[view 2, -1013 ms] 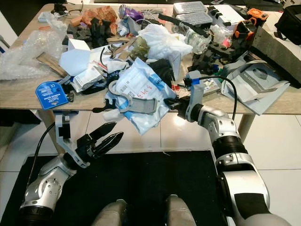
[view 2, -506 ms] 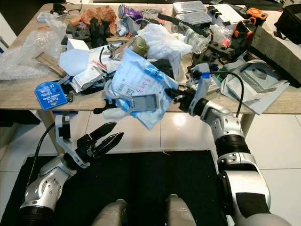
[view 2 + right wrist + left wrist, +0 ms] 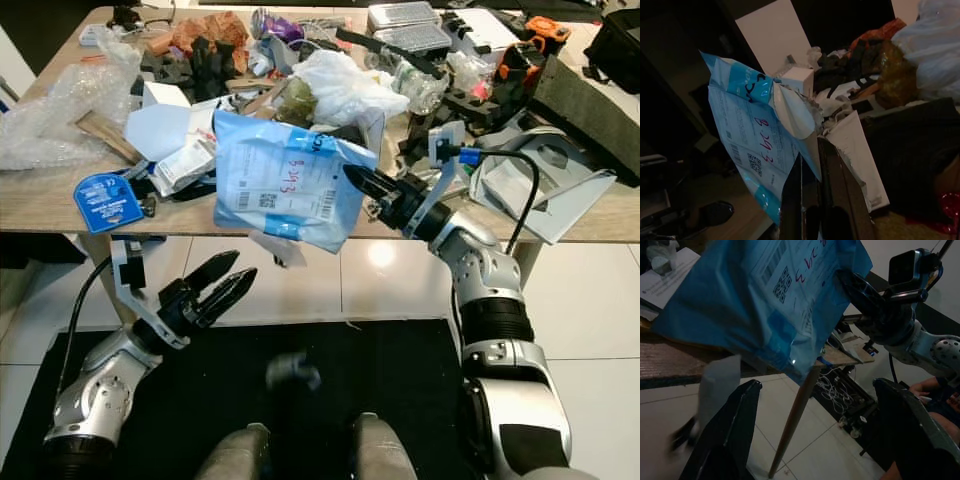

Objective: Picking trash to rubbish bin

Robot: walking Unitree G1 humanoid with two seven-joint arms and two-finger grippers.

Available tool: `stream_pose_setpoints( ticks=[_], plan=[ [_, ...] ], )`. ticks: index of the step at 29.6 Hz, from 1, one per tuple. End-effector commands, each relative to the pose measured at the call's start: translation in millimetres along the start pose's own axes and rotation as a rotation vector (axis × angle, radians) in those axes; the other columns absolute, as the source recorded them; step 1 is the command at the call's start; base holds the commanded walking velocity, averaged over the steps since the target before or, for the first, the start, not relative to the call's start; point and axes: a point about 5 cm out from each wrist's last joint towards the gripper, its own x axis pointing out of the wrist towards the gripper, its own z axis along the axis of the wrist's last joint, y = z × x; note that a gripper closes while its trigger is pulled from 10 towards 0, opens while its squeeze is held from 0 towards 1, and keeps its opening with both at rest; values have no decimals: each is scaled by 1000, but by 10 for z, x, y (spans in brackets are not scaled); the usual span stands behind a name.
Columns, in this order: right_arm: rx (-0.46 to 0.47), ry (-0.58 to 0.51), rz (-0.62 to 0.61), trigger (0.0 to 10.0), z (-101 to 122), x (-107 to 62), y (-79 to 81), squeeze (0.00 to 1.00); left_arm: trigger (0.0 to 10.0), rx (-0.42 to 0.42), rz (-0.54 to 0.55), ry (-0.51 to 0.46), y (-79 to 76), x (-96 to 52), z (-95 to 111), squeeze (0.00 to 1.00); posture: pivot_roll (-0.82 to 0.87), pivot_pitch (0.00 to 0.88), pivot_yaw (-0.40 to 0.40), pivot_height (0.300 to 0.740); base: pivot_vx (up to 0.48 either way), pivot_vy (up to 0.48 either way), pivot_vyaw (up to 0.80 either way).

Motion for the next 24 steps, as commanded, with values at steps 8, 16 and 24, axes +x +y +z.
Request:
stream_pose_setpoints(
  ticks=[8,16,24],
  plan=[
    [17,-9,59,0,55,-103,60,0,10000,17,13,1,12,-16,14,0,-1,130,-8,740,0,0,0],
    [11,25,69,0,26,-167,79,0,10000,30,24,5,43,-65,49,0,-4,138,-5,740,0,0,0],
    [9,83,75,0,-35,-192,102,0,10000,39,26,10,58,-93,74,0,-5,140,-4,740,0,0,0]
  ],
)
